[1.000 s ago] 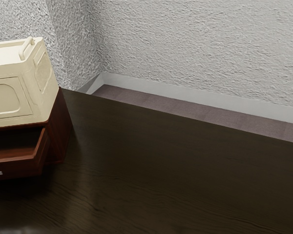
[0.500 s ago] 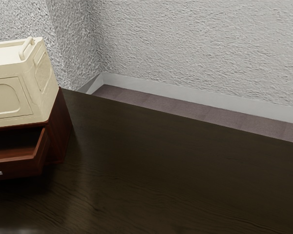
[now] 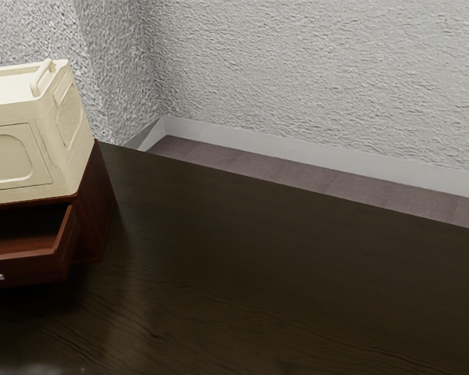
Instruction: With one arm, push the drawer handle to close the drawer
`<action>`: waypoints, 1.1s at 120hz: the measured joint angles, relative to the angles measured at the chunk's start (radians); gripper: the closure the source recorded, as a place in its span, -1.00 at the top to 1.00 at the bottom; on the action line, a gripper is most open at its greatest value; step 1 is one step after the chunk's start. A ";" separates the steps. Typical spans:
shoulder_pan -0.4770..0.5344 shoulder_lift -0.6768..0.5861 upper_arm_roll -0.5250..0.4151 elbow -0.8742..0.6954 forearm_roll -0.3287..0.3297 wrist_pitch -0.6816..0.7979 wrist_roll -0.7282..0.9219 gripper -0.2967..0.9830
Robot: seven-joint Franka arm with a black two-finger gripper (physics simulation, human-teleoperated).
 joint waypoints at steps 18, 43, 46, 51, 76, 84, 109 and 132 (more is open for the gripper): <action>-0.002 0.044 -0.029 0.013 -0.035 0.058 -0.010 -0.52; -0.003 0.125 -0.039 0.042 -0.060 0.140 -0.025 -0.53; -0.003 0.136 -0.039 0.045 -0.061 0.150 -0.027 -0.53; -0.003 0.153 -0.038 0.051 -0.062 0.168 -0.029 -0.52; -0.002 0.240 -0.037 0.100 -0.060 0.250 -0.038 -0.53; -0.002 0.276 -0.037 0.113 -0.059 0.278 -0.041 -0.53; -0.002 0.352 -0.038 0.157 -0.059 0.364 -0.047 -0.52; -0.003 0.435 -0.040 0.201 -0.059 0.438 -0.051 -0.52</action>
